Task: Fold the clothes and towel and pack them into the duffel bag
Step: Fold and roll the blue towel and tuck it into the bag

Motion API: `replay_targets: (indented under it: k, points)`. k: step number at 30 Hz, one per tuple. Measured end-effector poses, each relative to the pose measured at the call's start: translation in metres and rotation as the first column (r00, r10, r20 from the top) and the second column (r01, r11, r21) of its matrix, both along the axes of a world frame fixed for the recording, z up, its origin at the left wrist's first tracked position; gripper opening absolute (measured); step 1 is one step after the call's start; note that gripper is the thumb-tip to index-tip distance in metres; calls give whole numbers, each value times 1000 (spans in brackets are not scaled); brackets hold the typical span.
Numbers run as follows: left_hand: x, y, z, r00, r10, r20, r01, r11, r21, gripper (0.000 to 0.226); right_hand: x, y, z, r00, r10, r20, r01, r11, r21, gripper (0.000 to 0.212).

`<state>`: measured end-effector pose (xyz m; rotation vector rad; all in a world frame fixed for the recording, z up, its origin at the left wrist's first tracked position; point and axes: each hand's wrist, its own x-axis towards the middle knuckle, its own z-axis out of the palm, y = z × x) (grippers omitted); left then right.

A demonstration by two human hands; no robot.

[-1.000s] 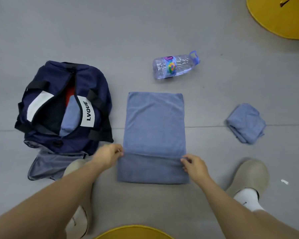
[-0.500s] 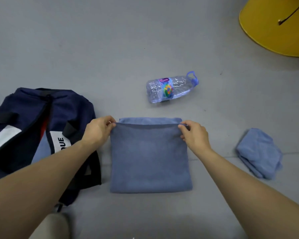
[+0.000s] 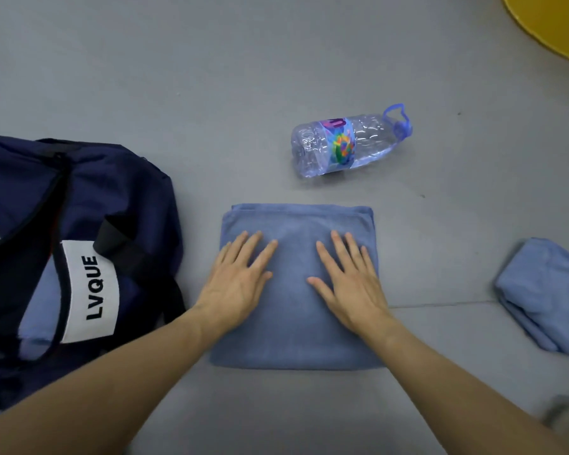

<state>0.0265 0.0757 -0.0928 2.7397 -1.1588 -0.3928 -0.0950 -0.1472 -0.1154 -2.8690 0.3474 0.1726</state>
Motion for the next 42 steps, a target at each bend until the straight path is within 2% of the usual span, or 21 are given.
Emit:
replay_targets:
  k: [2, 4, 9, 11, 13, 16, 19, 21, 23, 25, 29, 31, 33, 37, 42]
  points:
    - [-5, 3, -14, 994, 84, -73, -76, 992, 105, 71, -4, 1, -7, 1000, 8, -30, -10, 998, -63, 72]
    - [-5, 4, -23, 992, 113, -62, -103, 982, 157, 72, -6, 1, -12, 998, 1, -70, -9, 994, -107, 71]
    - [1, -4, -7, 986, 83, -145, -34, 949, 314, 75, 0, 1, -2, 981, 9, -195, -22, 998, -65, 73]
    - [6, 1, 10, 990, -32, -139, 78, 936, 343, 79, -6, 1, 10, 982, 32, -185, -36, 999, -19, 75]
    - [5, 12, 27, 976, -215, -39, 217, 934, 284, 77, -26, 6, 19, 984, 122, -128, -126, 992, -26, 74]
    - [-19, 37, 48, 908, -418, 21, 412, 902, 131, 63, -74, 20, 21, 961, 269, -59, -272, 961, -56, 73]
    - [-53, 72, 54, 838, -545, -15, 544, 836, 69, 60, -118, 18, 13, 953, 292, -80, -299, 950, -91, 72]
    - [-69, 91, 44, 866, -492, -87, 499, 860, 106, 66, -138, 10, 9, 954, 272, -128, -286, 953, -103, 73]
    - [-78, 100, 28, 923, -355, -151, 379, 907, 186, 75, -145, 5, 9, 952, 258, -166, -278, 955, -105, 71]
    - [-83, 99, 16, 953, -263, -153, 293, 927, 233, 79, -143, 7, 10, 957, 232, -176, -249, 965, -80, 64]
    - [-56, 89, 17, 961, -253, -107, 272, 935, 229, 72, -133, 21, 14, 987, 109, -118, -110, 994, -2, 52]
    - [-36, 87, 21, 960, -265, -93, 280, 928, 247, 74, -127, 29, 18, 995, -1, -101, 9, 997, 81, 58]
    - [-25, 85, 21, 949, -310, -53, 313, 910, 274, 76, -117, 34, 21, 996, -42, -75, 51, 989, 136, 60]
    - [-23, 76, 22, 964, -266, -19, 263, 938, 227, 52, -103, 26, 16, 998, -16, -61, 22, 994, 106, 53]
    - [-19, 85, 23, 959, -285, 0, 281, 946, 164, 48, -109, 12, 8, 992, 119, -51, -121, 992, -20, 59]
